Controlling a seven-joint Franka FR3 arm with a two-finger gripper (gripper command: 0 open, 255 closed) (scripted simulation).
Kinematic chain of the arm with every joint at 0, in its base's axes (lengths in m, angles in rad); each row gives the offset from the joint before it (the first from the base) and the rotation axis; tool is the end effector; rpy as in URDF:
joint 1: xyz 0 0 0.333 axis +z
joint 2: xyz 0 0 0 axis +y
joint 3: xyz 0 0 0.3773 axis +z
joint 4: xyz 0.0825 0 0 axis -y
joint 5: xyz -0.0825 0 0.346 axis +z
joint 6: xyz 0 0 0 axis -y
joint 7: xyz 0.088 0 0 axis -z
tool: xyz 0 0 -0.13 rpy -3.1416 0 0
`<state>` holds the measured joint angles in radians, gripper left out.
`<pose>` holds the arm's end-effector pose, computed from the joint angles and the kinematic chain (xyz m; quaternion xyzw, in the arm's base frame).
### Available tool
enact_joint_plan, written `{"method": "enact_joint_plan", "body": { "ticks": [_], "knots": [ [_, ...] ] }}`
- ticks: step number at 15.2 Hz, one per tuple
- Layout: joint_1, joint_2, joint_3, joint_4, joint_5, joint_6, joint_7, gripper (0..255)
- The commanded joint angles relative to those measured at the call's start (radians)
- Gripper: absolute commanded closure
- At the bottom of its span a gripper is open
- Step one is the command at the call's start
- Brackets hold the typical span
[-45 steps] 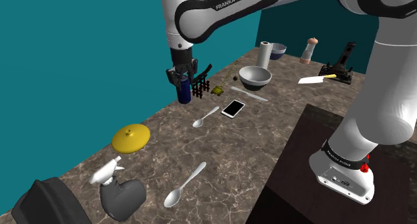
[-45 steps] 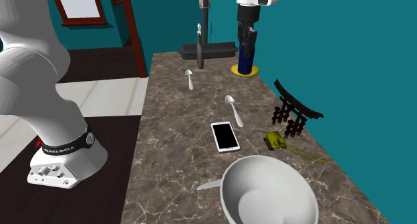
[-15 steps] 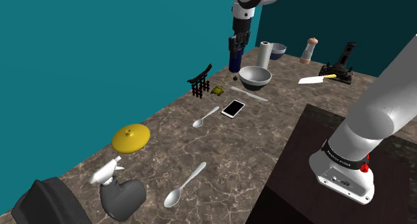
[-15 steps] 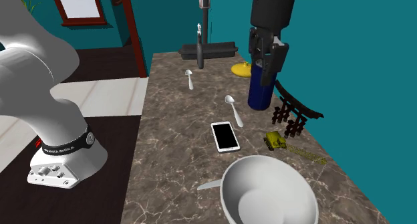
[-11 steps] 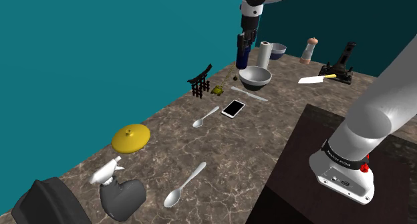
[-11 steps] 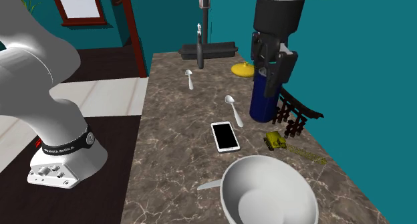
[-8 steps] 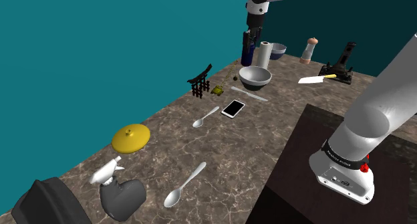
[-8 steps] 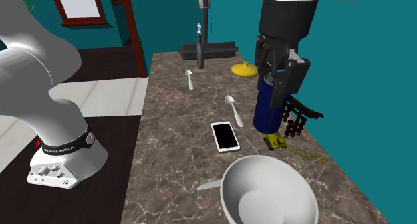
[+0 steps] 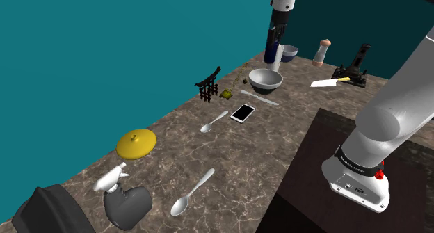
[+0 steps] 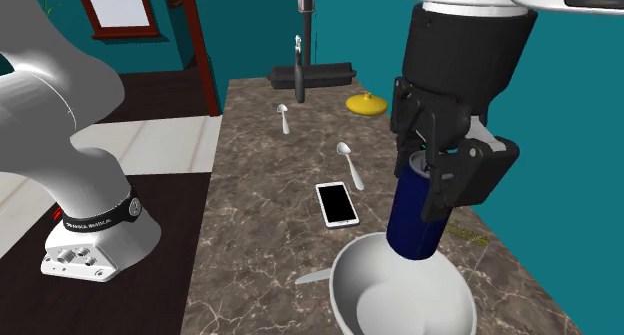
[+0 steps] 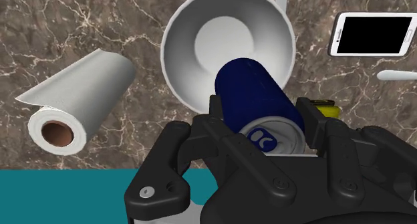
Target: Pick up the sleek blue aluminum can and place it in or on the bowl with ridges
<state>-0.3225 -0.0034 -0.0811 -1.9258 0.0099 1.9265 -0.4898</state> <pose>0.4813 -0.2046 0.5392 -0.9991 -0.0414 -0.0039 0.0034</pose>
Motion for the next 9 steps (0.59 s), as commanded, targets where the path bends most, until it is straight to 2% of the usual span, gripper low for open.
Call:
{"method": "enact_joint_plan", "body": {
  "ticks": [1,9],
  "knots": [
    [-0.004,0.012,-0.004,-0.002,0.001,0.015,-0.011,255],
    [-0.004,0.039,-0.004,-0.079,0.004,0.118,-0.013,255]
  ]
}}
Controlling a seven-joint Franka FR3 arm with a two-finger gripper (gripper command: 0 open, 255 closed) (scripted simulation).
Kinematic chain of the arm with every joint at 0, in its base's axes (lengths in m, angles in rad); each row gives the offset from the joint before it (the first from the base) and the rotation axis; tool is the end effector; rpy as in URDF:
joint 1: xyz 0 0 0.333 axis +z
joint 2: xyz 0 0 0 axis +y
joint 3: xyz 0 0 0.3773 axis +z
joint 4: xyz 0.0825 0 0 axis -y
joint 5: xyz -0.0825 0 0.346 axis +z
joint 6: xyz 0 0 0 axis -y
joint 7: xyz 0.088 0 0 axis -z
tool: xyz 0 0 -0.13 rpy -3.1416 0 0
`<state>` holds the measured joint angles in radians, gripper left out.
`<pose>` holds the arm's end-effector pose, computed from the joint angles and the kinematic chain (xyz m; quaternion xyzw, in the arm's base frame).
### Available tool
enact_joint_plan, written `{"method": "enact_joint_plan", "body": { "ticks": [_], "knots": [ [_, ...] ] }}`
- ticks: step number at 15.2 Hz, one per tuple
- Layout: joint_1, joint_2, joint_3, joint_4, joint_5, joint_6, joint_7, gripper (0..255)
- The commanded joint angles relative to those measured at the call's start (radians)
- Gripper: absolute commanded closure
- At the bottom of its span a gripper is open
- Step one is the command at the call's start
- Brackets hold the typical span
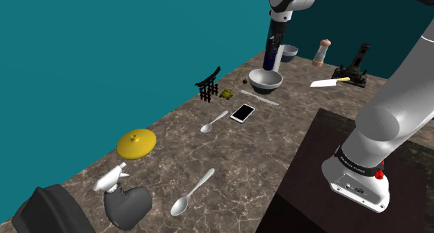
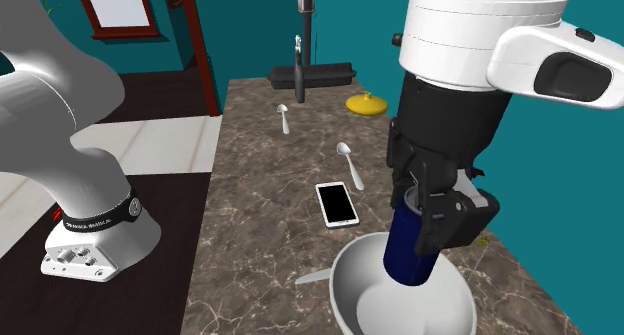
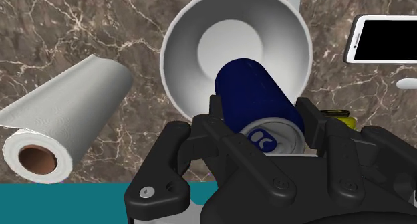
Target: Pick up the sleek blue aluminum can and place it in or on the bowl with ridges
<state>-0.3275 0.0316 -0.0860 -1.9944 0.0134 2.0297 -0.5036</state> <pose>0.4858 -0.2115 0.4999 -0.9991 -0.0421 -0.0038 0.0033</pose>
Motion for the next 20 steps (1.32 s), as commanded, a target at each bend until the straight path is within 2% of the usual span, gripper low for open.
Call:
{"method": "enact_joint_plan", "body": {
  "ticks": [1,8,16,17,20],
  "knots": [
    [0.000,0.008,0.000,-0.020,0.001,0.028,0.000,255],
    [0.000,0.046,0.001,-0.077,0.006,0.124,-0.004,255],
    [0.000,0.046,0.001,-0.077,0.006,0.124,-0.004,255],
    [0.000,0.046,0.001,-0.077,0.006,0.124,-0.004,0],
    [0.000,0.046,0.001,-0.077,0.006,0.124,-0.004,0]
  ]
}}
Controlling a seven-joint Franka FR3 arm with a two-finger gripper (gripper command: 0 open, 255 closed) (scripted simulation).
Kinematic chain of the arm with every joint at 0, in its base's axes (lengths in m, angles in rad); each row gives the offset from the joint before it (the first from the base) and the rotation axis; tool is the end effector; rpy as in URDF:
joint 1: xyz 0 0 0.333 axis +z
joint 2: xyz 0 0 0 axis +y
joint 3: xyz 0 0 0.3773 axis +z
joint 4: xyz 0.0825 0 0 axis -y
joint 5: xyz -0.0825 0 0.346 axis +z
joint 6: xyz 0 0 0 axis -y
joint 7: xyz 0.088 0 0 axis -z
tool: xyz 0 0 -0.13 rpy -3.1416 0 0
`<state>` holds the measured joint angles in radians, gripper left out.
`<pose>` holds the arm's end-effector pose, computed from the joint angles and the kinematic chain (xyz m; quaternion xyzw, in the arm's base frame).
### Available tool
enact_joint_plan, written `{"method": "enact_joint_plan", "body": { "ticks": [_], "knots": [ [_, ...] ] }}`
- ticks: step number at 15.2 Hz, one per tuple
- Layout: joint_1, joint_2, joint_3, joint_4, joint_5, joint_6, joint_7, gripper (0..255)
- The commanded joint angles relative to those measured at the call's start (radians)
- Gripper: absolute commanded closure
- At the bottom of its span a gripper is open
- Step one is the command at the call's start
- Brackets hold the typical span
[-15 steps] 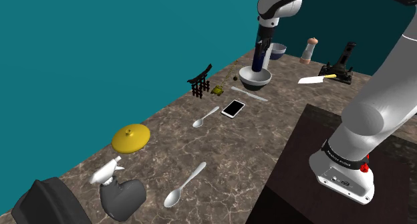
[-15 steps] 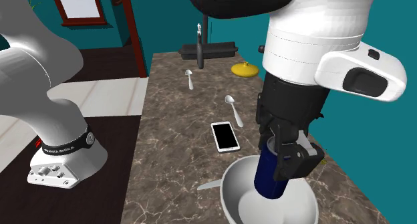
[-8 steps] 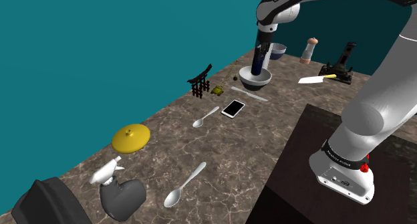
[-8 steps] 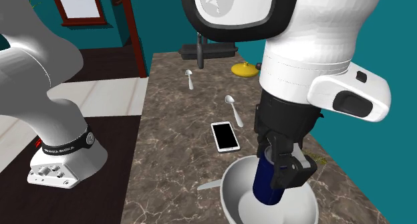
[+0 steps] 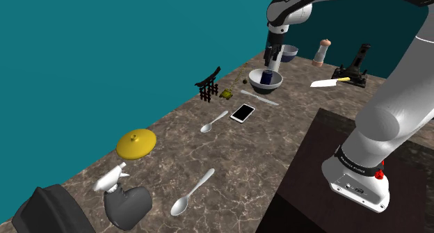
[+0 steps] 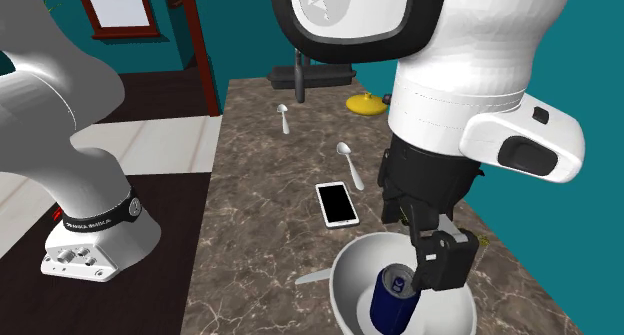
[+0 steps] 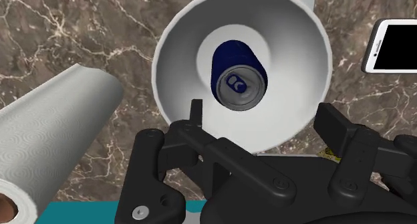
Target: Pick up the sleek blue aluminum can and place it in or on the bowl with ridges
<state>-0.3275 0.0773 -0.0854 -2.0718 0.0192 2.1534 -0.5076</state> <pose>0.4906 -0.2127 0.4533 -0.9991 -0.0422 -0.0042 0.0032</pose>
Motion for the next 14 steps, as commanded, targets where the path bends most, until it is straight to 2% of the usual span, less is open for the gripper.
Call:
{"method": "enact_joint_plan", "body": {
  "ticks": [1,2,6,14],
  "knots": [
    [0.000,0.000,0.000,0.000,0.000,0.000,0.000,0],
    [0.000,0.000,0.000,0.000,0.000,0.000,0.000,0],
    [0.000,-0.047,-0.001,0.074,-0.006,-0.121,0.004,0],
    [0.000,-0.047,-0.001,0.074,-0.006,-0.121,0.004,0]
  ]
}}
